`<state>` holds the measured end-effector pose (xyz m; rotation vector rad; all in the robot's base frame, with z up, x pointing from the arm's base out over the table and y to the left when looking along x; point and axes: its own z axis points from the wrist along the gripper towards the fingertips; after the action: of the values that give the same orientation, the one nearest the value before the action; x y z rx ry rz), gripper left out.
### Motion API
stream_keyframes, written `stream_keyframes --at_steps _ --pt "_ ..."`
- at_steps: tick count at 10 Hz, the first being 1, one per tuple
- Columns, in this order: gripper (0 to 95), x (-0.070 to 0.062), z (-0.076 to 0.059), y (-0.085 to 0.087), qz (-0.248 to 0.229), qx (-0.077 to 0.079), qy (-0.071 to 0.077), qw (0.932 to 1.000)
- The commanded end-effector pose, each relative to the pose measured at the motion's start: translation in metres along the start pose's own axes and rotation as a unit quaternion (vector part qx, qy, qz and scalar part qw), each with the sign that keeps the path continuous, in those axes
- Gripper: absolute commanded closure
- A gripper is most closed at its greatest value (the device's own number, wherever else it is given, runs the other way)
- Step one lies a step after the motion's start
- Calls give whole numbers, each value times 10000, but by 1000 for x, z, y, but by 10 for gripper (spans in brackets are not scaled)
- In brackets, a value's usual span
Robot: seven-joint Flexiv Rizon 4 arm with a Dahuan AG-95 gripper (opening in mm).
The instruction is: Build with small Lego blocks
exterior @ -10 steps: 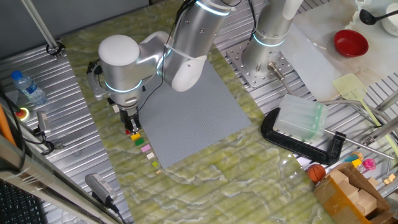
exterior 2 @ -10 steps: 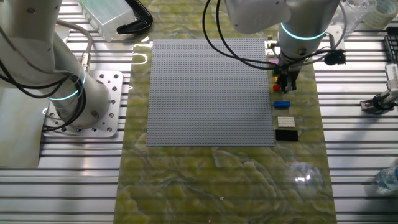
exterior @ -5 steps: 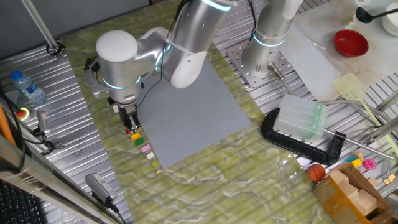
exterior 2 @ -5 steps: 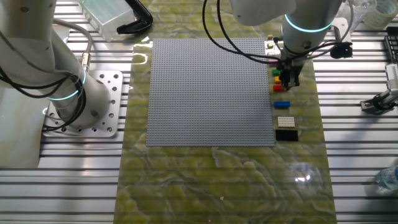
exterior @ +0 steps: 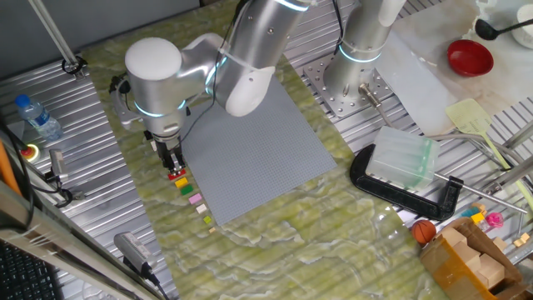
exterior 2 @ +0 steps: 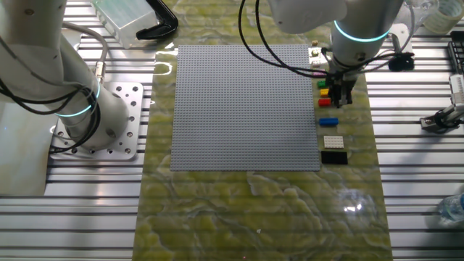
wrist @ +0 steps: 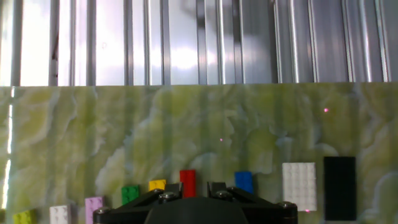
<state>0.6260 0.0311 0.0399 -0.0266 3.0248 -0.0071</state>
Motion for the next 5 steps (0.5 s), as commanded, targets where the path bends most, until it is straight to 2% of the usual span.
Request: stream_keyframes --at_steps 1,3,5 --pt "570 -5 -4 -20 -100 -3 10 9999" --pt "570 -6 -11 -50 -213 17 55 9998" --pt "570 0 -13 -77 -329 6 43 9995"
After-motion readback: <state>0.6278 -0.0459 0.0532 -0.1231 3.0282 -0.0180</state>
